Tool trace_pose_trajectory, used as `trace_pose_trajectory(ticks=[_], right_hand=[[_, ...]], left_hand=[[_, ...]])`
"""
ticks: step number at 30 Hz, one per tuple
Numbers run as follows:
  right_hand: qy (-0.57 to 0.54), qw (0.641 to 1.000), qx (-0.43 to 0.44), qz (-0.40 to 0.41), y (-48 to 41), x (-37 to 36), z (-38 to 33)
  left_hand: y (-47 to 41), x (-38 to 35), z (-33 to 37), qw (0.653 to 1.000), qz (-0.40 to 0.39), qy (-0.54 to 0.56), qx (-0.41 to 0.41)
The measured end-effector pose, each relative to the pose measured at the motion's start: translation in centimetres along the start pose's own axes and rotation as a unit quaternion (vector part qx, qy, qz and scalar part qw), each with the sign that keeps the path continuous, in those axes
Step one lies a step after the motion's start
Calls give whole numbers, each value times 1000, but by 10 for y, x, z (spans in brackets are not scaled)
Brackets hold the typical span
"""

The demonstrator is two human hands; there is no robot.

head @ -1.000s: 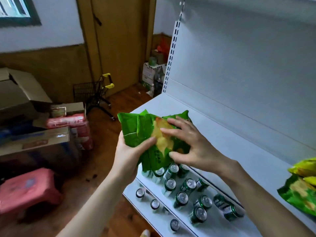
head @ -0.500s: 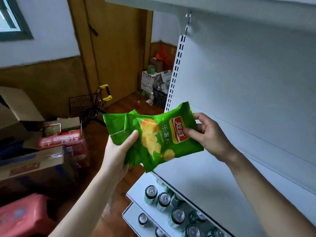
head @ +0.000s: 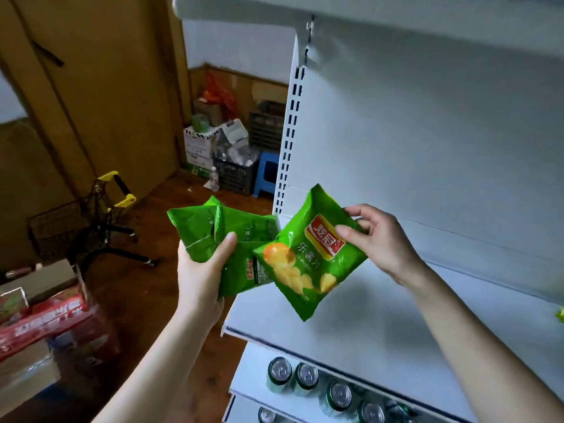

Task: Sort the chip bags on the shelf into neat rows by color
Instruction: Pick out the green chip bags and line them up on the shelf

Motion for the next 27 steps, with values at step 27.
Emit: trace_pose_trajectory(ticks=[27], right_hand=[[-178, 932, -132, 288, 9, -11, 1]], left_hand=[[-35, -29, 1, 970, -80, -216, -81]])
Point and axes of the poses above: each hand's wrist, its own y-axis away from the middle knuckle, its own x-axis out of the back of the hand, z = x × y, the point moved 3 cm from there along -y, towards the middle knuckle, and after that the axes turned 13 degrees about x, right-handed, at the moved point
